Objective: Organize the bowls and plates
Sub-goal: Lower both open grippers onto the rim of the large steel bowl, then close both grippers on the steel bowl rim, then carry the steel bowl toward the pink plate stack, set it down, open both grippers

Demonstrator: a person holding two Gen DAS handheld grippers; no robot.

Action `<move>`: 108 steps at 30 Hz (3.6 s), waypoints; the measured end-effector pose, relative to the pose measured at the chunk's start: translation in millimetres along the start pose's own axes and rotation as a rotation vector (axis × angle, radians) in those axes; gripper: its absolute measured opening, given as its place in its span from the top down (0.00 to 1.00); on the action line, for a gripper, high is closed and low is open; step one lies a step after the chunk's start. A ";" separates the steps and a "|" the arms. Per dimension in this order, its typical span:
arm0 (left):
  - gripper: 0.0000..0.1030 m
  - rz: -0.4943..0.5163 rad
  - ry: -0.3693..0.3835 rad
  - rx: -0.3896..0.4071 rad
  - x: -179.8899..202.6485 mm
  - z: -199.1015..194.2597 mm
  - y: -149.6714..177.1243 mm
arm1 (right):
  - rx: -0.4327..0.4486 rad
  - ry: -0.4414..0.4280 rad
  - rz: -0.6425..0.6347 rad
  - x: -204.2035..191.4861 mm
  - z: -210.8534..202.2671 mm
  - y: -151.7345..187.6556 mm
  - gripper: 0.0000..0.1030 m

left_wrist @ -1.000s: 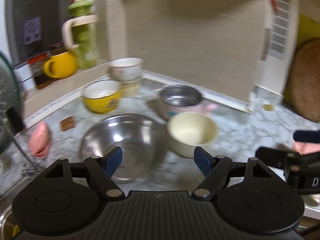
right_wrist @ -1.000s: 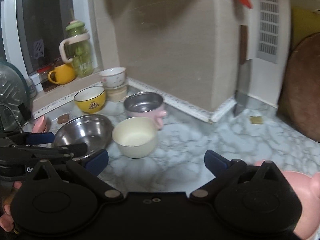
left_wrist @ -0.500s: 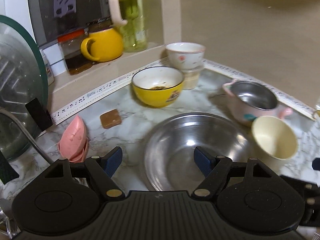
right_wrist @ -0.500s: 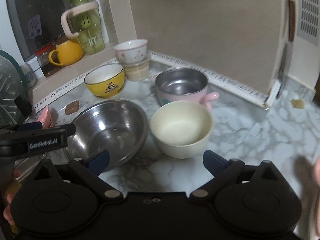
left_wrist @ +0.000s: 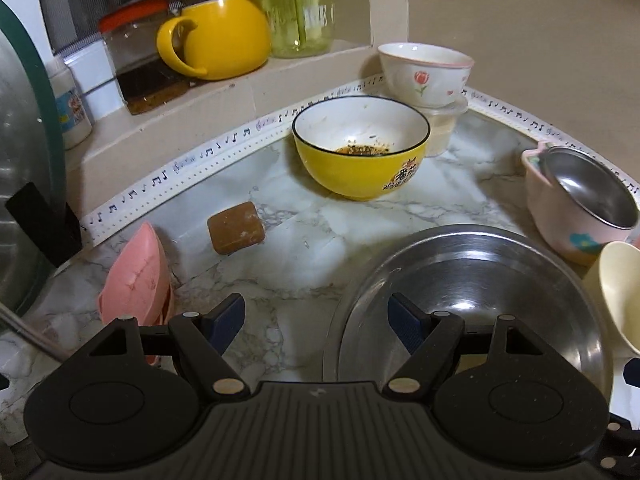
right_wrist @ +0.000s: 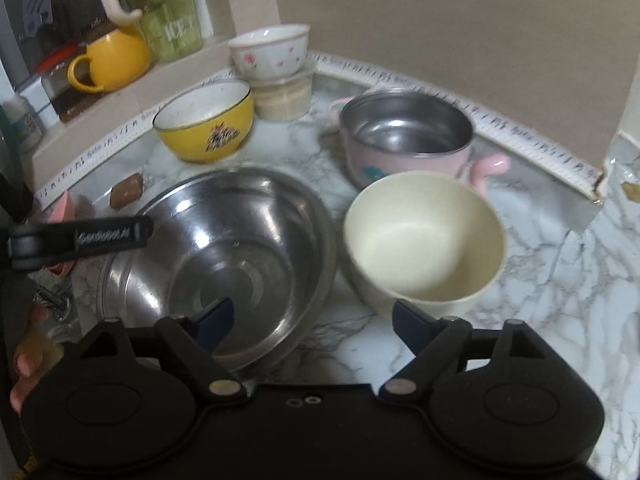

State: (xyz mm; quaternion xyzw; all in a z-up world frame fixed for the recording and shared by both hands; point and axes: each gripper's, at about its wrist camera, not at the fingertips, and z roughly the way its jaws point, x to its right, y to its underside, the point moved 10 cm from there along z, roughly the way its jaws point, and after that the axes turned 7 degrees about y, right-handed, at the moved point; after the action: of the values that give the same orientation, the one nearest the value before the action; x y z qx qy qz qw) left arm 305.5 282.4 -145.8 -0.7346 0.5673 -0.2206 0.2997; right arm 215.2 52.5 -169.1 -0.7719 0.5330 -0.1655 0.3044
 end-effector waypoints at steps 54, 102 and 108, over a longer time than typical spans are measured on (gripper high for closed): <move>0.77 0.004 0.214 -0.069 81.9 -122.3 57.2 | -0.018 -0.101 -0.060 68.0 -83.4 42.7 0.78; 0.77 0.072 0.245 -0.157 164.9 -120.2 140.7 | -0.076 -0.040 -0.047 160.9 -75.3 108.2 0.73; 0.77 0.084 0.250 -0.132 161.8 -132.3 135.3 | -0.036 -0.033 -0.036 167.6 -88.1 98.7 0.62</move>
State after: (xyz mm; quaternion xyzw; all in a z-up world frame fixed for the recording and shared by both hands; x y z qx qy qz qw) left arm 164.6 77.1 -146.1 -0.6951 0.6438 -0.2598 0.1867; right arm 156.0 -152.5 -177.5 -0.7893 0.5168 -0.1487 0.2963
